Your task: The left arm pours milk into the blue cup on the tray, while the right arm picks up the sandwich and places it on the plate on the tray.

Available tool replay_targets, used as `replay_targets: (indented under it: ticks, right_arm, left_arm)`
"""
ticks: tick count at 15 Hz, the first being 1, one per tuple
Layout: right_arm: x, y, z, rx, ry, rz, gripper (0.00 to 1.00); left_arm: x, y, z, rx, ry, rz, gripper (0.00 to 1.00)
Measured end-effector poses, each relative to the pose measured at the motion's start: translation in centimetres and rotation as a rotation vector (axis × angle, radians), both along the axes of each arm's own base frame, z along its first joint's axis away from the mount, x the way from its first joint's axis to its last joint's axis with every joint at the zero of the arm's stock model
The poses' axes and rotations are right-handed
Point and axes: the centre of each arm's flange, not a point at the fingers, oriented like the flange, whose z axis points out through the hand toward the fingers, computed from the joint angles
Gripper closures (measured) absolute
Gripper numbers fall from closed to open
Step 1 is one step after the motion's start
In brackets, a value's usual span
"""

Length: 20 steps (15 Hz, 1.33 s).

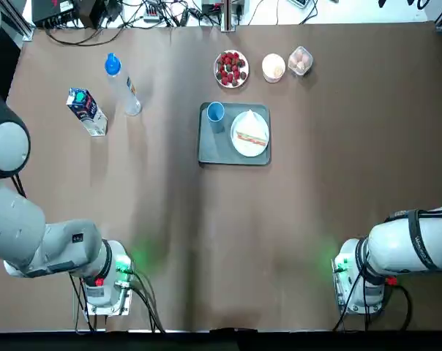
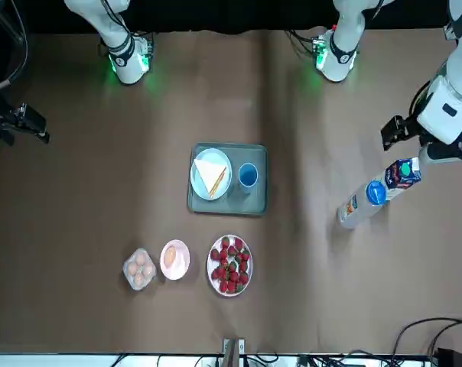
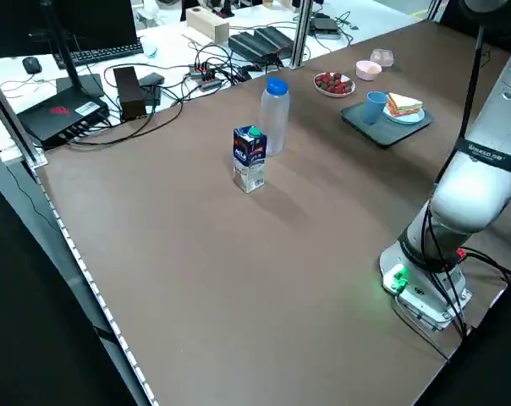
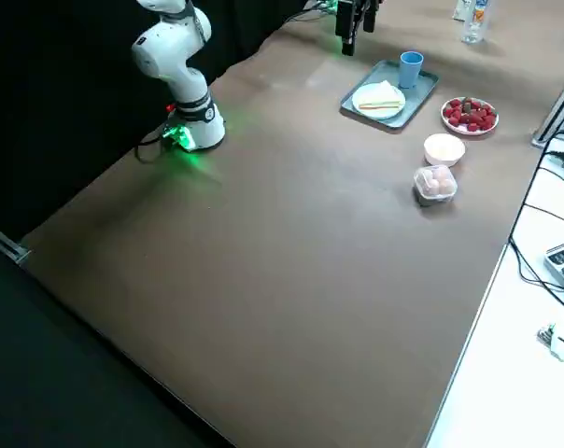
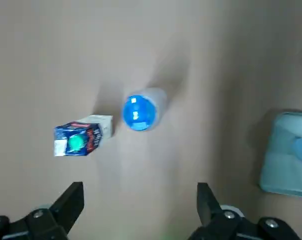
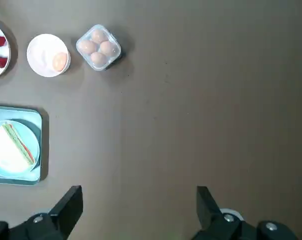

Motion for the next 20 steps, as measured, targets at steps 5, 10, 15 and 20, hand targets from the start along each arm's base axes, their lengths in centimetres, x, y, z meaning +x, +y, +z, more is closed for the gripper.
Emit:
replay_targets:
  ticks: [5,10,15,20]
  right_arm:
    - [0.0,0.0,0.0,0.000,0.000,0.000,0.00]
    - [0.0,0.0,0.0,0.000,0.000,0.000,0.00]
    - [0.0,0.0,0.0,0.000,0.000,0.000,0.00]
    - [0.0,0.0,0.0,0.000,0.000,0.000,0.00]
  left_arm:
    - [-0.1,0.5,-0.9,0.026,0.044,0.011,0.00]
    - [-0.3,0.6,-1.2,0.012,0.068,0.018,0.00]
    - [-0.7,1.1,-0.9,-0.078,0.089,0.060,0.00]
    - [-3.1,2.6,-0.2,-0.091,0.063,0.079,0.00]
